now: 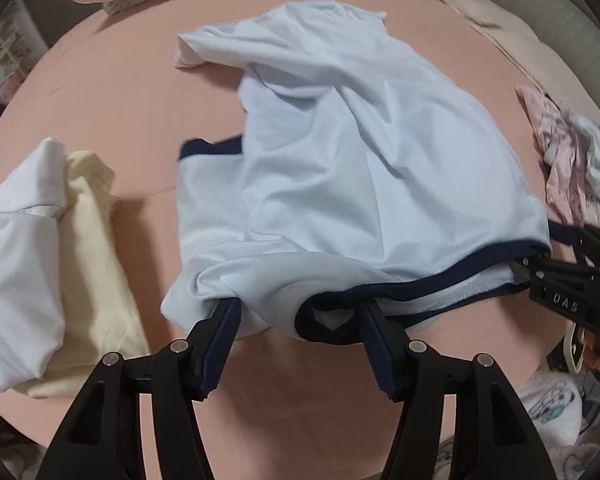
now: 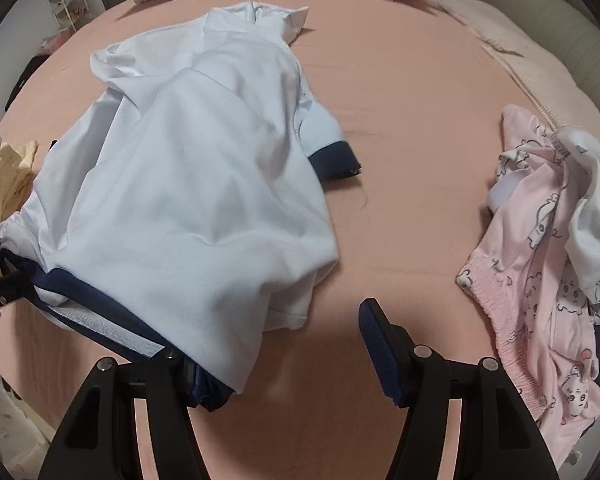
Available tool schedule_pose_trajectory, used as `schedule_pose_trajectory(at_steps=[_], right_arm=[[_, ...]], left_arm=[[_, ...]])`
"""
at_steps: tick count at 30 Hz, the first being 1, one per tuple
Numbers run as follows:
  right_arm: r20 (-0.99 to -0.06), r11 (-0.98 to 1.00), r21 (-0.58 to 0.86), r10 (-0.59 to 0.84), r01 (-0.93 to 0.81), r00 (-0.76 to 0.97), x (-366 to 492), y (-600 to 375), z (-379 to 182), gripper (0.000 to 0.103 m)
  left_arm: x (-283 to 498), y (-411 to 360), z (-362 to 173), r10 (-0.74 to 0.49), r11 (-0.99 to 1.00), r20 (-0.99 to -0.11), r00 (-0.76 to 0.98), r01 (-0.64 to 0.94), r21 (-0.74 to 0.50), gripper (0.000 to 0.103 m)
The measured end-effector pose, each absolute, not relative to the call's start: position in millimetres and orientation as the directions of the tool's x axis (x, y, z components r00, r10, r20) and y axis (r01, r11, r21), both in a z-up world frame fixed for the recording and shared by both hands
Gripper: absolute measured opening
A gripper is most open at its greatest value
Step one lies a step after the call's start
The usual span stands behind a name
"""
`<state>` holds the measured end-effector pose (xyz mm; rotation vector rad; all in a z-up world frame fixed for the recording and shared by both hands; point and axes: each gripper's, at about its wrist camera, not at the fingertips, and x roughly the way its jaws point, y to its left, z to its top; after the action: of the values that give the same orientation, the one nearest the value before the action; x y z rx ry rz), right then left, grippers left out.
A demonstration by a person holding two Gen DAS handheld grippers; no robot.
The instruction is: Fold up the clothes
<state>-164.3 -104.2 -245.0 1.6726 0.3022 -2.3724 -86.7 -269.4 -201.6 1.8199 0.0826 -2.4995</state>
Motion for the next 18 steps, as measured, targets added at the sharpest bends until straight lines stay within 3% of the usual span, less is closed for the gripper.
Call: schedule_pose_trajectory(at_steps=[6,9,11,14,16,18], right_arm=[[-0.927,-0.976,-0.09,0.01,0.198,-0.374,-166.4,-86.6,-237.4,0.063],[-0.915,-0.979,-0.104,0.025,0.174,-0.404,-161.4,-81.4,-232.3,0.06],[-0.906,-0.981,-0.102,0.024,0.164,-0.422,-157.4,-79.1,-228.3,0.04],[-0.904,-0.977,-0.068,-0.024,0.2,-0.426,-154.1,-87.0,-223.8,0.024],[-0.906,-0.972,-0.061,-0.042,0.228,-0.42,-153.2,-92.5,-223.1,0.017],[-0.907,-0.969,-0.058,-0.049,0.239,-0.419,-151.1,-93.0,-221.5,0.016]], left_arm=[[-78.0,-282.2,-196.2,-0.091,-0.989,-0.935,-0.342,0.138,0.046,0.059],[-74.1,-284.9,-197.4,-0.074,-0.988,-0.933,-0.353,0.154,0.02,0.059],[-71.3,-284.0,-198.4,-0.05,-0.988,-0.929,-0.367,0.157,-0.009,0.059],[-68.2,-280.9,-204.0,-0.064,-0.986,-0.921,-0.384,0.168,-0.001,0.051],[-72.6,-282.2,-209.5,-0.052,-0.983,-0.923,-0.381,0.182,-0.02,0.042],[-73.7,-285.0,-214.2,-0.039,-0.979,-0.92,-0.391,0.199,-0.043,0.035]])
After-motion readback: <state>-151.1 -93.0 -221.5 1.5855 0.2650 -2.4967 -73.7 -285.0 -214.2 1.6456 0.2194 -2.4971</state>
